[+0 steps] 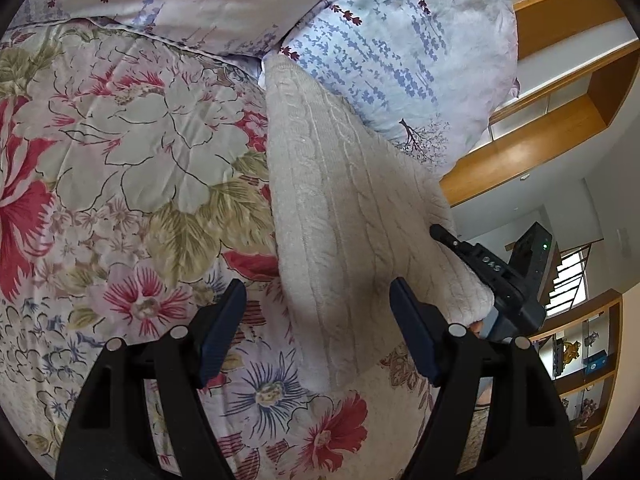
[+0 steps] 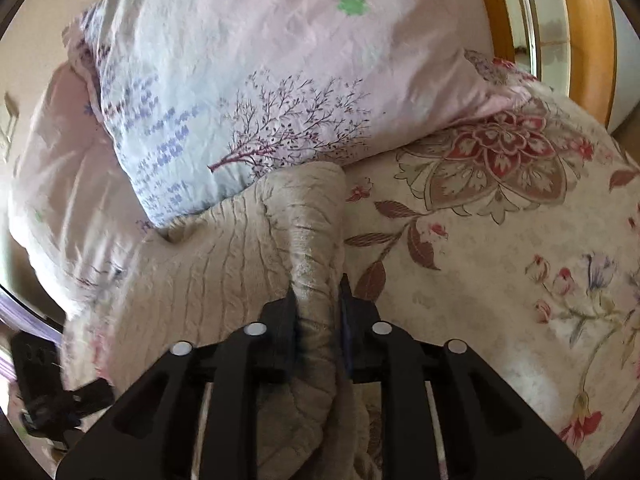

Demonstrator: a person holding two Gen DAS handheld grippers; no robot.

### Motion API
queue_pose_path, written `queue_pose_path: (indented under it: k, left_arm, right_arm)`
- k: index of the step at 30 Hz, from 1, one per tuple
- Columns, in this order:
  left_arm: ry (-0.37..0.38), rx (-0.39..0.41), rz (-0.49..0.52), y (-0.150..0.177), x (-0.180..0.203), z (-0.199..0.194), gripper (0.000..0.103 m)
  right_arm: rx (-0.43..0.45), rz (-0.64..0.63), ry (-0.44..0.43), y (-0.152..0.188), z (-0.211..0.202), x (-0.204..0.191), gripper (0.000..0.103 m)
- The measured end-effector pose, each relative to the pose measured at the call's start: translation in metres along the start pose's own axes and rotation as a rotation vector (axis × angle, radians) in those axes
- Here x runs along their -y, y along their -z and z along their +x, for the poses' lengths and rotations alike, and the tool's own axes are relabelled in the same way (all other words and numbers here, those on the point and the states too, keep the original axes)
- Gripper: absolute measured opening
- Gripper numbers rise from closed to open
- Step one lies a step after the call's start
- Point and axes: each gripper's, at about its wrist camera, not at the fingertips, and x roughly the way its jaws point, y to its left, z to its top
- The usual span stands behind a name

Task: Fold small clothes

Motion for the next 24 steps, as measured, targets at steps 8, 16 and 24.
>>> queue_pose_path:
  k: [8,16,24]
  left_arm:
    - [0.009,0.003,-0.002,0.003,0.000,0.001,0.074]
    - [-0.001,-0.010,0.012,0.006,0.007,0.010,0.073]
    - [0.004,-0.020,0.019,0.008,0.009,0.014,0.073]
  right_arm:
    - [0.027,0.061,-0.129,0.011,-0.053,0.013,0.051]
    - [-0.038,-0.083,-0.079,0.043,-0.052,-0.004,0.013]
    - [0.026,-0.050,-0.005,0.050,-0.059,0.013,0.011]
